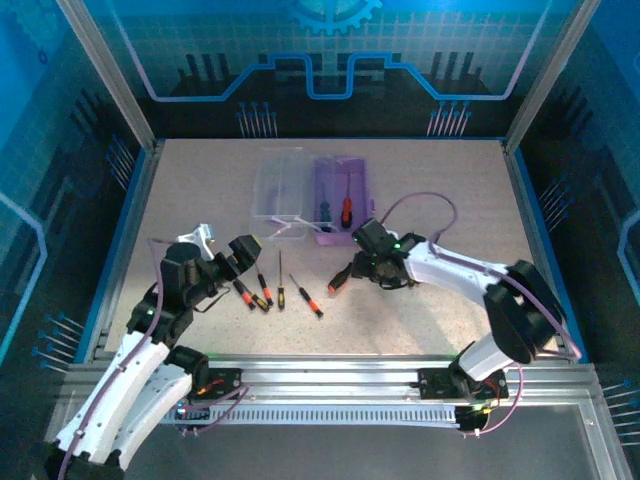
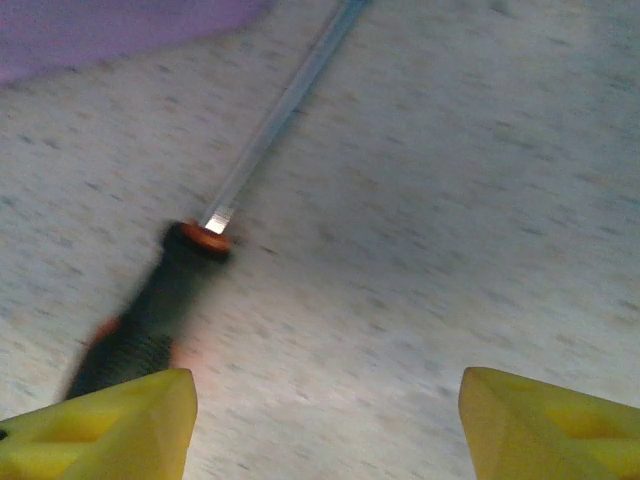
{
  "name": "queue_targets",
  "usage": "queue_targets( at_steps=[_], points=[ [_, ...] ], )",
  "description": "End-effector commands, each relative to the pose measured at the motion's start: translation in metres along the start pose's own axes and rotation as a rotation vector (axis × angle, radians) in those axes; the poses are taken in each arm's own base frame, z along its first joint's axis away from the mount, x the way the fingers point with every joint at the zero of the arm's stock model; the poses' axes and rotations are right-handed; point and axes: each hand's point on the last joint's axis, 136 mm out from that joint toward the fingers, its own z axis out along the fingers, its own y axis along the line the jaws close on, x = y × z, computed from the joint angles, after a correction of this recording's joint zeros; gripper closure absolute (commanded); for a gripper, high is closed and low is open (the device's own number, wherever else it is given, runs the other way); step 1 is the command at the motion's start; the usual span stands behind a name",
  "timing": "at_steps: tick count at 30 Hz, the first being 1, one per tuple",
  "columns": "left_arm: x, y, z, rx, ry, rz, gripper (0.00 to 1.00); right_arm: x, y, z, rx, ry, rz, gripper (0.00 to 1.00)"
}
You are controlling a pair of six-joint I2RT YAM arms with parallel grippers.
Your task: Pack the tool kit
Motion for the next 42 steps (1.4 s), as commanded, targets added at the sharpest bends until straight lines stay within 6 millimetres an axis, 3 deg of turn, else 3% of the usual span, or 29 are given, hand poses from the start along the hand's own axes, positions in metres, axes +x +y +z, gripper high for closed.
queue_targets(
  at_steps=[1,6,15,19,22,33,42],
  points=[
    [0.006,0.009,-0.005,-0.002,-0.003,-0.046,0.01,-0.008,0.036,0.008,-0.075,0.014,0.026,0.28],
    [0.016,0.011,-0.010,-0.015,0.049,0.041,0.01,-0.001,0.060,0.005,-0.053,0.022,-0.080,0.27],
    [0.019,0.014,-0.009,-0.020,0.061,0.021,0.01,0.015,0.050,0.030,0.018,0.083,-0.054,0.29],
    [0.020,0.012,-0.008,-0.008,0.068,0.007,0.01,0.022,0.047,0.039,0.007,0.107,-0.051,0.37],
    [0.022,0.013,-0.004,0.000,0.073,-0.016,0.01,0.019,0.044,0.044,-0.024,0.091,-0.019,0.49],
    [0.016,0.006,0.003,-0.018,0.092,-0.001,0.01,0.017,-0.004,0.057,0.025,0.100,0.080,0.50],
    [0.022,0.014,0.000,-0.022,0.086,-0.018,0.01,0.024,-0.041,0.048,0.029,0.115,0.110,0.62]
  ],
)
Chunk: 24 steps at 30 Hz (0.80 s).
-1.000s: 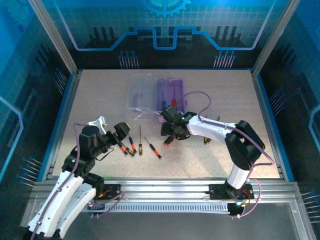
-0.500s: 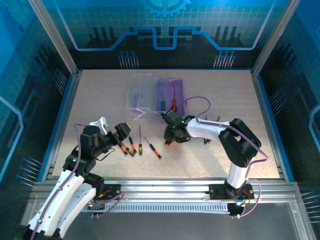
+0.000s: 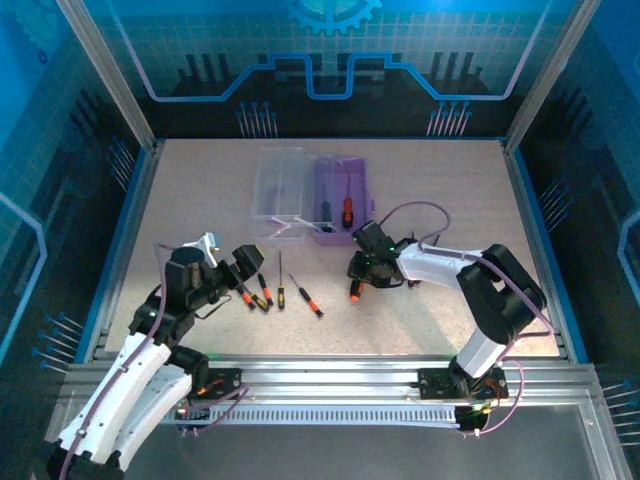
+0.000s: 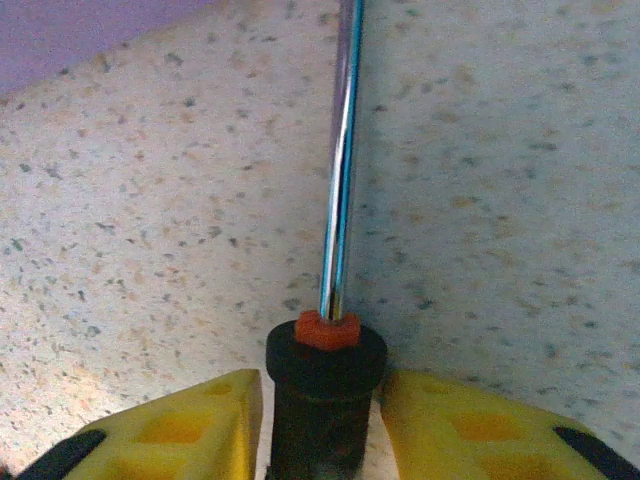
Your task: Pack the tool kit
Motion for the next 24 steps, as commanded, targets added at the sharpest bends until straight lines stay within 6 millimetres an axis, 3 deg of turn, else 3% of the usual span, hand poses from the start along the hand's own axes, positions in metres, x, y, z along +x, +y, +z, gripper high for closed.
queue_targets(
  at_steps=[1,10,13,15,19,24],
  points=[
    [-0.001,-0.003,-0.005,0.016,-0.005,0.002,0.01,0.010,-0.051,-0.004,0.154,0.036,0.007,0.62],
    [0.001,-0.001,-0.005,0.014,-0.006,-0.006,0.01,0.008,-0.050,-0.005,0.193,0.065,-0.098,0.57],
    [0.001,0.000,-0.004,0.012,-0.002,-0.012,0.01,0.014,-0.062,0.001,0.264,0.082,-0.157,0.55],
    [0.001,0.002,-0.003,0.006,-0.002,-0.014,0.01,0.014,-0.069,0.005,0.284,0.088,-0.164,0.59],
    [0.001,0.000,0.001,0.014,0.002,-0.027,0.01,0.018,-0.078,0.003,0.291,0.092,-0.169,0.78],
    [-0.004,-0.004,0.006,0.010,0.008,-0.020,0.01,0.007,-0.080,-0.016,0.279,0.033,-0.184,0.84]
  ],
)
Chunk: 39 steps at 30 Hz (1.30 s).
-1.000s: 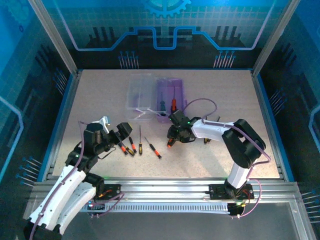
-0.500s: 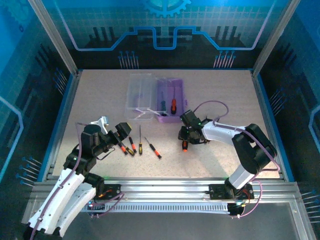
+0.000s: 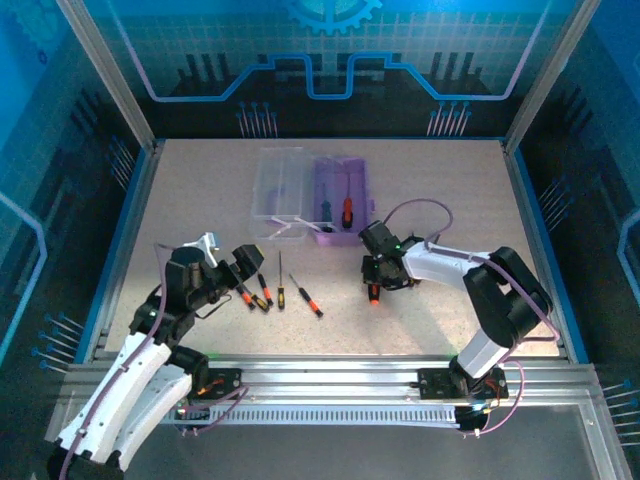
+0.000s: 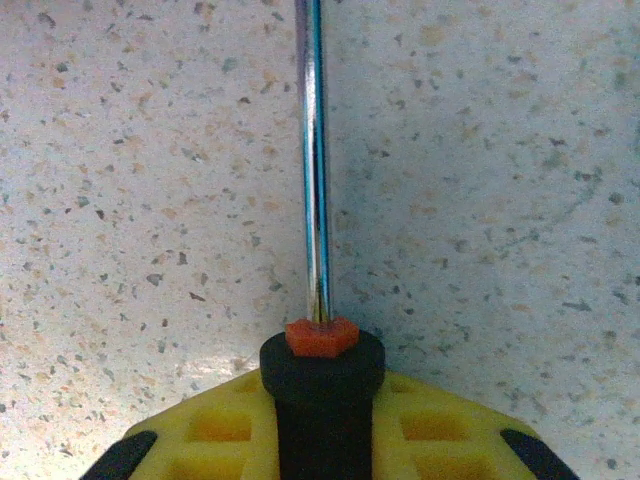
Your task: Pack the tool kit
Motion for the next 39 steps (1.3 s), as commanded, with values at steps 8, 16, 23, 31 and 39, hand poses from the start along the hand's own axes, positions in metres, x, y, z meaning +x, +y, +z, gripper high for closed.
queue_targets(
  at_steps=[8,16,23,31,39],
  points=[
    [-0.004,-0.001,0.015,0.019,0.000,-0.043,0.01,-0.014,-0.061,-0.046,0.137,-0.073,-0.020,0.85],
    [0.003,0.011,0.014,0.008,-0.007,-0.080,0.01,-0.105,-0.005,-0.090,0.053,-0.237,-0.110,0.85],
    [0.001,0.001,0.004,0.009,0.007,-0.072,0.01,-0.173,0.064,-0.067,-0.054,-0.226,-0.133,0.85],
    [0.000,0.006,0.000,0.006,-0.023,-0.114,0.01,-0.218,0.095,-0.012,-0.138,-0.144,-0.053,0.85],
    [-0.003,0.006,-0.001,0.006,-0.039,-0.121,0.01,-0.207,0.101,0.014,-0.149,-0.097,-0.019,0.82]
  ],
)
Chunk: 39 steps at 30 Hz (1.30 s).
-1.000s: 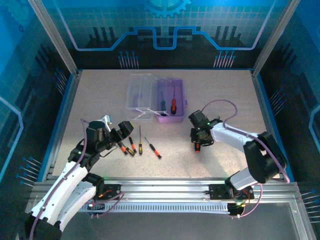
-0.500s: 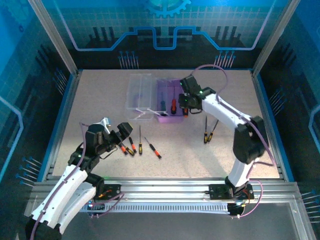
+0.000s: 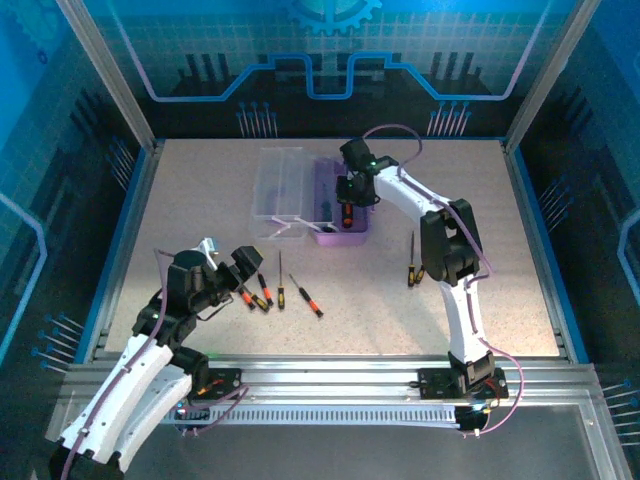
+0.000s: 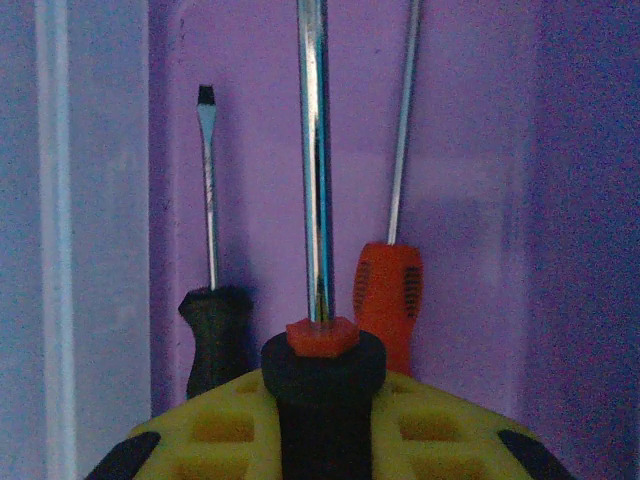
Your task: Pack the tool kit
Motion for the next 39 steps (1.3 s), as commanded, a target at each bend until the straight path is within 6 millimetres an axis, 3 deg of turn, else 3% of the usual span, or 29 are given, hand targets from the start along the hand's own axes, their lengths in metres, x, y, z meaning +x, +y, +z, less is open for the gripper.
queue_targets(
  at_steps=[1,8,16,33,39],
  points=[
    [-0.009,-0.005,-0.005,0.010,-0.041,-0.016,0.01,0.004,0.000,0.007,-0.029,0.026,0.063,0.82],
    [-0.006,-0.003,0.000,-0.006,-0.017,-0.008,0.01,0.007,0.007,0.026,-0.068,0.059,0.081,0.82],
    [-0.001,0.002,0.008,-0.015,0.016,-0.014,0.01,0.011,0.008,0.029,-0.076,0.060,0.090,0.77],
    [-0.001,-0.005,0.001,0.003,0.018,0.015,0.00,0.004,0.008,0.019,-0.101,0.056,0.118,0.67],
    [-0.003,-0.007,-0.006,0.004,0.001,0.025,0.01,-0.009,0.015,-0.003,-0.128,0.010,0.114,0.67]
  ],
)
